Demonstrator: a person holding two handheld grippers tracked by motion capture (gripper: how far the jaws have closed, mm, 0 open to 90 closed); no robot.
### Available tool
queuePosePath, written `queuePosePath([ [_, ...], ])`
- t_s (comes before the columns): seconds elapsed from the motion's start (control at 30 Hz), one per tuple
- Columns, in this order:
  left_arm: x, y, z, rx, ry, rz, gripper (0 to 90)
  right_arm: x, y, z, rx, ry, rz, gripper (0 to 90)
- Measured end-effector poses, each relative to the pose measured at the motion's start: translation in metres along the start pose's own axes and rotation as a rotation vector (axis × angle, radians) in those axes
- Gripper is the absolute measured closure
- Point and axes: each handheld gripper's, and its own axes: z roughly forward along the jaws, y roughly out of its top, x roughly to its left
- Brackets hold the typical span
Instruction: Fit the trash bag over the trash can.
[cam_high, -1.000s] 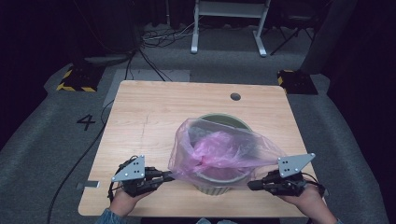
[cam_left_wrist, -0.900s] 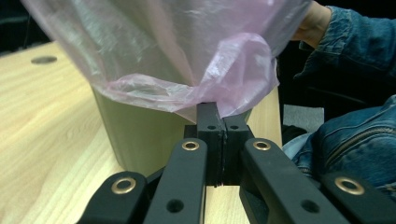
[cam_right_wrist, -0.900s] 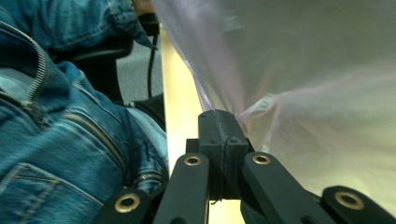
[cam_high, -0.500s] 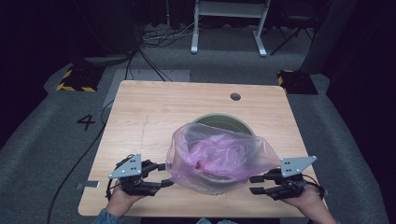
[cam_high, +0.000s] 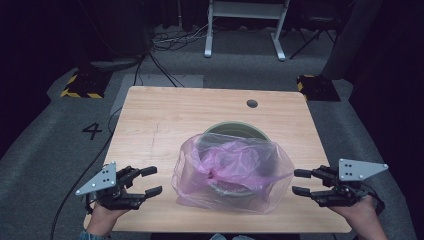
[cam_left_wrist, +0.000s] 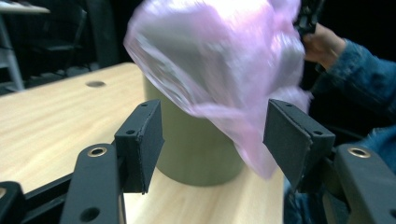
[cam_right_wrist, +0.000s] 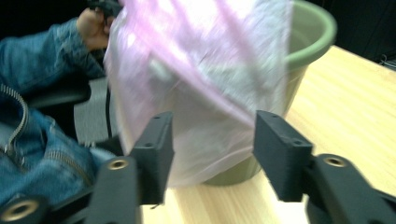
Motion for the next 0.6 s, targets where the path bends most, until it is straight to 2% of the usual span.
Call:
queuePosePath([
  [0.07, 0.0, 0.008, 0.006, -0.004, 0.004, 0.011, 36.4, -0.003, 0.004, 0.0, -0.011, -0.029, -0.002, 41.6],
  [0.13, 0.002, 0.015, 0.016, 0.0, -0.009, -0.003, 33.9, -0.006, 0.008, 0.002, -0.019, -0.056, 0.0, 38.9],
  [0.23, 0.007, 0.021, 0.032, 0.036, -0.022, -0.017, 32.5, -0.01, 0.013, 0.01, -0.006, -0.052, 0.006, 38.5],
  [0.33, 0.012, 0.024, 0.044, 0.063, -0.034, -0.029, 31.0, -0.013, 0.017, 0.02, 0.019, -0.019, 0.006, 40.6],
  [0.4, 0.014, 0.027, 0.048, 0.062, -0.062, -0.035, 30.0, -0.017, 0.018, 0.024, 0.032, 0.014, 0.016, 53.6],
  [0.47, 0.015, 0.03, 0.053, 0.063, -0.082, -0.035, 29.7, -0.019, 0.02, 0.026, 0.05, 0.03, 0.011, 74.6],
  [0.53, 0.015, 0.033, 0.057, 0.066, -0.102, -0.035, 28.5, -0.021, 0.024, 0.029, 0.075, 0.021, -0.003, 84.5],
  [0.6, 0.014, 0.036, 0.062, 0.086, -0.119, -0.031, 29.7, -0.021, 0.029, 0.031, 0.086, 0.011, -0.016, 88.8],
])
